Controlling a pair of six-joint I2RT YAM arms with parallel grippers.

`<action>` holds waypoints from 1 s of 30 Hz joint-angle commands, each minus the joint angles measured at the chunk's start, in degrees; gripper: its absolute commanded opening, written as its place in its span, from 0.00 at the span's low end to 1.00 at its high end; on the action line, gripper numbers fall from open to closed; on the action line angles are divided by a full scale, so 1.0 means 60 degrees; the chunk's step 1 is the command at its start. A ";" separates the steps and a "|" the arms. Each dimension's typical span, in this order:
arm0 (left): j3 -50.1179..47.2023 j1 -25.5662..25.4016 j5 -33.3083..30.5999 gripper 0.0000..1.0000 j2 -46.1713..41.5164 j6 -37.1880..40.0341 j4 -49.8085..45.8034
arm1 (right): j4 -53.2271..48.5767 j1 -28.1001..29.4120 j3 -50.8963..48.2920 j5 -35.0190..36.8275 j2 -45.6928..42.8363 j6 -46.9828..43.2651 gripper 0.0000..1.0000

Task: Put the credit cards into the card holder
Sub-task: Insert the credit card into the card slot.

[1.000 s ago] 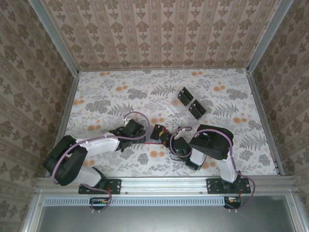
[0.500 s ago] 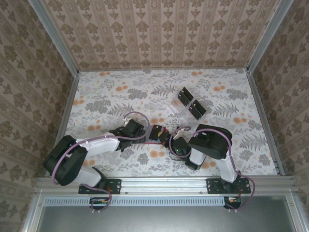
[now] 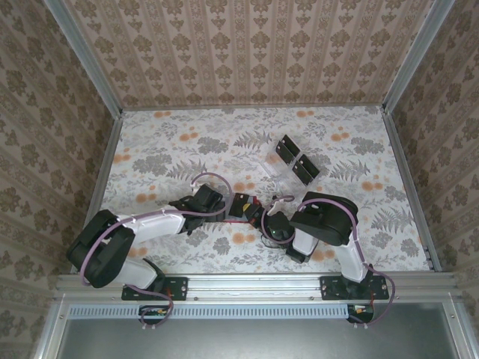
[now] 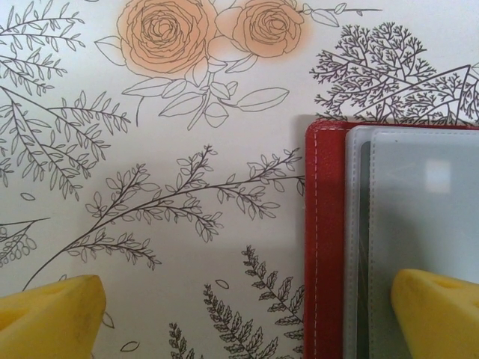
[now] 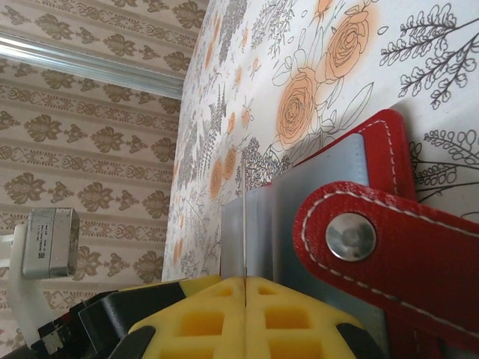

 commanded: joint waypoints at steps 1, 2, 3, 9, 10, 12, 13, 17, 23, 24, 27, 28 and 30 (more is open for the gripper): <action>-0.0189 0.0101 -0.0061 1.00 -0.0188 0.0040 -0.1003 | -0.1845 -0.0237 -0.0669 -0.0070 0.0274 -0.0160 0.00; -0.0188 0.0114 -0.0041 1.00 -0.0259 0.0025 -0.1054 | -0.1831 -0.0359 -0.0712 -0.0238 0.0121 -0.0253 0.00; -0.0175 0.0114 -0.0014 1.00 -0.0306 0.0029 -0.1094 | -0.1848 -0.0467 -0.0727 -0.0452 -0.0019 -0.0387 0.00; -0.0160 0.0218 0.0145 1.00 -0.0584 -0.0150 -0.1517 | -0.1986 -0.1027 -0.0810 -0.1727 -0.1172 -0.1099 0.00; -0.0192 0.0231 0.0186 1.00 -0.0619 -0.0213 -0.1556 | -0.2040 -0.1126 -0.0730 -0.1965 -0.1292 -0.1144 0.00; -0.0229 0.0258 0.0256 1.00 -0.0639 -0.0306 -0.1575 | -0.2101 -0.1260 -0.0533 -0.2332 -0.1405 -0.1130 0.00; -0.0222 0.0246 0.0302 1.00 -0.0620 -0.0347 -0.1583 | -0.2108 -0.1285 -0.0403 -0.2520 -0.1443 -0.1153 0.00; -0.0140 0.0285 0.0468 1.00 -0.0451 -0.0526 -0.1631 | -0.2245 -0.1281 0.0068 -0.3066 -0.1562 -0.1204 0.00; -0.0089 0.0327 0.0556 1.00 -0.0136 -0.0643 -0.1572 | -0.2654 -0.1272 0.0451 -0.3391 -0.1820 -0.1474 0.00; -0.0075 0.0334 0.0560 1.00 -0.0065 -0.0648 -0.1548 | -0.2777 -0.1270 0.0507 -0.3387 -0.1857 -0.1561 0.00; -0.0058 0.0354 0.0546 1.00 0.0145 -0.0637 -0.1461 | -0.3130 -0.1280 0.0642 -0.3306 -0.1912 -0.1829 0.00; -0.0044 0.0364 0.0533 1.00 0.0203 -0.0660 -0.1448 | -0.3221 -0.1281 0.0676 -0.3243 -0.1900 -0.1892 0.00; -0.0054 0.0376 0.0513 1.00 0.0277 -0.0665 -0.1441 | -0.3265 -0.1306 0.0767 -0.3198 -0.1788 -0.1945 0.00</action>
